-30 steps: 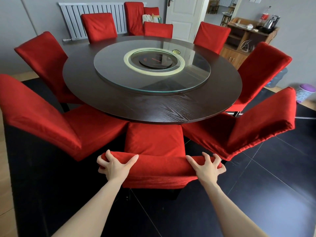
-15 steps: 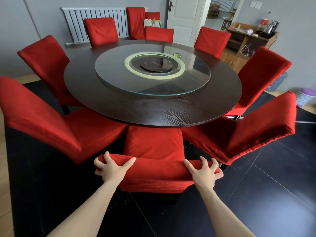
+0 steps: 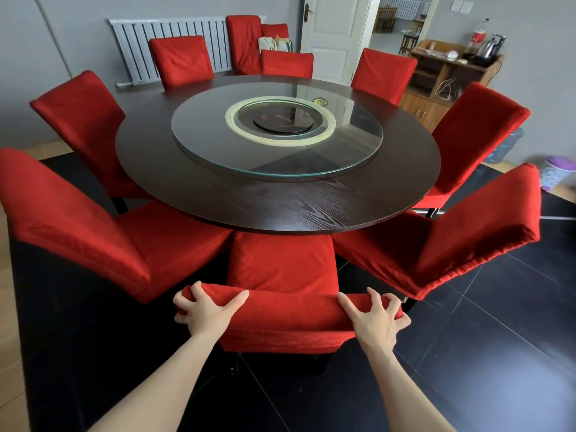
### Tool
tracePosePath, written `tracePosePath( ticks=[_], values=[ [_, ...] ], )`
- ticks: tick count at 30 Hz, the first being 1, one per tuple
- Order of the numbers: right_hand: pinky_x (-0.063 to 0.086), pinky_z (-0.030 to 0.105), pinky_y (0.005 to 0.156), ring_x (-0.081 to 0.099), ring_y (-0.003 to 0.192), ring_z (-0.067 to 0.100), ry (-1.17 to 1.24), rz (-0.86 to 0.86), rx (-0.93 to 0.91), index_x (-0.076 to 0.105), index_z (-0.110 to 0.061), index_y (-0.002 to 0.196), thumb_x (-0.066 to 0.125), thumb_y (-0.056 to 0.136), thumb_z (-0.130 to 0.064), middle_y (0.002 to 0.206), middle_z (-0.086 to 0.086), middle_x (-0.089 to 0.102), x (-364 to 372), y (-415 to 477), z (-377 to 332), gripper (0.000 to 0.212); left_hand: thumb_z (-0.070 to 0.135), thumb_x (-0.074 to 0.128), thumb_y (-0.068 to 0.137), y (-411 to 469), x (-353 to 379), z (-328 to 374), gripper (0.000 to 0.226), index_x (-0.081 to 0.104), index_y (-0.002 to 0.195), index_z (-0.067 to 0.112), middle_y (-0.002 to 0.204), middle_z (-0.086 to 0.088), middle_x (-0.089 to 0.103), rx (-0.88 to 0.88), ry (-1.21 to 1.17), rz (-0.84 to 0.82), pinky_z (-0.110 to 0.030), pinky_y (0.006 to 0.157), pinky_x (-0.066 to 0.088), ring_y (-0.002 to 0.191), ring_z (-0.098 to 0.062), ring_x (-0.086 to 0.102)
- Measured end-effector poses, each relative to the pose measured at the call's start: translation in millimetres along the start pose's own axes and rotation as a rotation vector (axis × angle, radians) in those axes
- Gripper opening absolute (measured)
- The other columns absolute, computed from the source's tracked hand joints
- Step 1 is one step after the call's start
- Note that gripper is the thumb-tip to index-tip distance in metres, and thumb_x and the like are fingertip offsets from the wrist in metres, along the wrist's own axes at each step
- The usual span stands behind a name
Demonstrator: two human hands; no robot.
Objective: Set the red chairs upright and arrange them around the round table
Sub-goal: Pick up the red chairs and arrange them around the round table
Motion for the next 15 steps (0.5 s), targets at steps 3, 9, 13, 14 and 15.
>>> tracePosePath(
  ticks=[3,9,13,14,15],
  values=[
    [0.047,0.051,0.088,0.007,0.134,0.031,-0.002,0.001,-0.002,0.047,-0.029,0.141,0.062,0.07,-0.078,0.144,-0.005,0.024,1,-1,-3,0.088,0.061,0.08,0.065,3,-2,1,0.106,0.026,0.144,0.017,0.144,-0.01,0.006,0.007,0.002,-0.002,-0.052,0.084,0.046,0.127,-0.047,0.021],
    [0.047,0.052,0.094,0.005,0.136,0.032,-0.006,-0.02,-0.001,0.041,-0.029,0.145,0.062,0.07,-0.079,0.15,-0.005,0.018,2,1,-1,0.093,0.063,0.08,0.063,0,-1,-2,0.109,0.024,0.146,0.018,0.144,-0.009,0.005,0.007,-0.007,0.006,-0.051,0.084,0.046,0.126,-0.046,0.023],
    [0.042,0.053,0.102,0.003,0.138,0.035,-0.023,-0.022,0.001,0.039,-0.029,0.147,0.062,0.07,-0.078,0.155,-0.002,0.015,1,7,-1,0.094,0.062,0.08,0.063,0,2,-1,0.109,0.024,0.146,0.019,0.145,-0.008,0.004,-0.001,-0.017,0.01,-0.049,0.081,0.045,0.127,-0.046,0.022],
    [0.04,0.054,0.105,0.002,0.139,0.036,-0.029,-0.027,0.0,0.039,-0.029,0.147,0.062,0.07,-0.079,0.155,-0.001,0.014,1,9,-1,0.094,0.062,0.08,0.063,-2,4,-1,0.109,0.024,0.146,0.019,0.145,-0.008,0.004,-0.002,-0.02,0.011,-0.048,0.08,0.045,0.126,-0.045,0.023],
    [0.037,0.055,0.107,0.002,0.139,0.036,-0.026,-0.035,0.0,0.038,-0.029,0.147,0.061,0.071,-0.079,0.156,-0.001,0.014,1,11,-1,0.095,0.062,0.081,0.063,-2,4,0,0.109,0.024,0.146,0.019,0.145,-0.008,0.005,0.005,-0.02,0.018,-0.049,0.08,0.045,0.126,-0.045,0.023]
  ],
)
Point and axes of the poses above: each hand's wrist, its own y-axis towards the middle knuckle, its own x-axis out of the palm, z = x × y, the point moved 4 cm from there along y, towards the middle knuckle
